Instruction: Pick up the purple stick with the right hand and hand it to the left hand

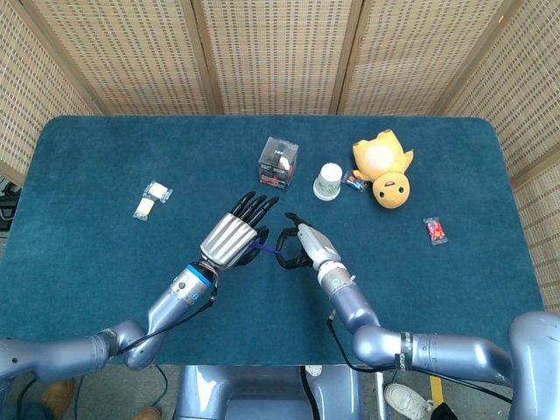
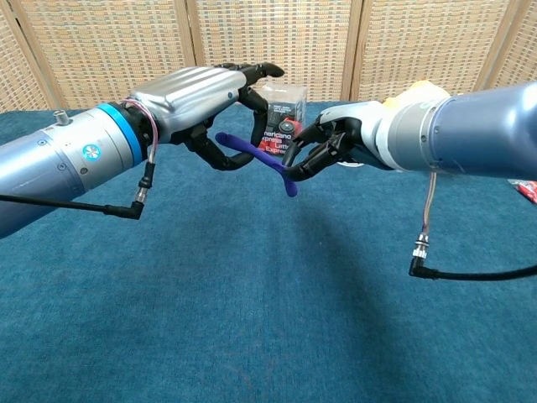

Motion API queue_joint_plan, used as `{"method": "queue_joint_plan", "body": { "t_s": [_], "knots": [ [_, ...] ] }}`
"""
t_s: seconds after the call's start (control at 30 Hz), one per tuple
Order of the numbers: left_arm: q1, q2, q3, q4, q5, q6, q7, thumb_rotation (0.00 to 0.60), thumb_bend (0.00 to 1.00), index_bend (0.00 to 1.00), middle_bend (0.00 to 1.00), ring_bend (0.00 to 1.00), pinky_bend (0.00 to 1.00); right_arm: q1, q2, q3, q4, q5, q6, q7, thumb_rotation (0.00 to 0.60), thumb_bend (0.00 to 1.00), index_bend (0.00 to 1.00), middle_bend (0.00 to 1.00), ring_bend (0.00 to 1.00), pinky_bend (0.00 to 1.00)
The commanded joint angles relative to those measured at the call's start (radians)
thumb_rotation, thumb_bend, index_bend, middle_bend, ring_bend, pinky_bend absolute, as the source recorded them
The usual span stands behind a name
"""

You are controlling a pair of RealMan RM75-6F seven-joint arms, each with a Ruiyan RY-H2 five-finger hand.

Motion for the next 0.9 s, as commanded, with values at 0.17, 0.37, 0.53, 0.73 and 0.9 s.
{"method": "queue_joint_plan", "body": {
  "t_s": [0.17, 0.37, 0.53, 0.73, 0.9],
  "knots": [
    [0.001, 0.022, -0.016, -0.027, -0.012, 0.011, -0.012, 0.6, 0.4, 0.73, 0.0, 0.0, 0.0, -0.006, -0.001, -0.01, 0.006, -0.004, -0.004, 0.008, 0.6, 0.57, 0.66, 0.12, 0.0, 0.0],
    [0.009, 0.053, -0.04, -0.062, -0.02, 0.037, -0.031, 0.6, 0.4, 0.75, 0.0, 0.0, 0.0, -0.015, -0.001, -0.021, 0.009, -0.008, -0.003, 0.016, 0.6, 0.57, 0.66, 0.12, 0.0, 0.0],
    [0.022, 0.098, -0.078, -0.105, -0.032, 0.073, -0.063, 0.6, 0.4, 0.75, 0.0, 0.0, 0.0, -0.027, 0.002, -0.029, 0.01, -0.011, 0.003, 0.023, 0.6, 0.57, 0.67, 0.13, 0.0, 0.0],
    [0.055, 0.205, -0.134, -0.163, -0.063, 0.116, -0.108, 0.6, 0.4, 0.74, 0.0, 0.0, 0.0, -0.049, 0.022, -0.036, -0.004, -0.023, 0.008, 0.034, 0.6, 0.57, 0.67, 0.13, 0.0, 0.0],
    [0.09, 0.294, -0.186, -0.167, -0.112, 0.141, -0.167, 0.6, 0.4, 0.74, 0.0, 0.0, 0.0, -0.067, 0.043, -0.039, -0.014, -0.032, 0.007, 0.046, 0.6, 0.57, 0.67, 0.13, 0.0, 0.0]
  ]
}}
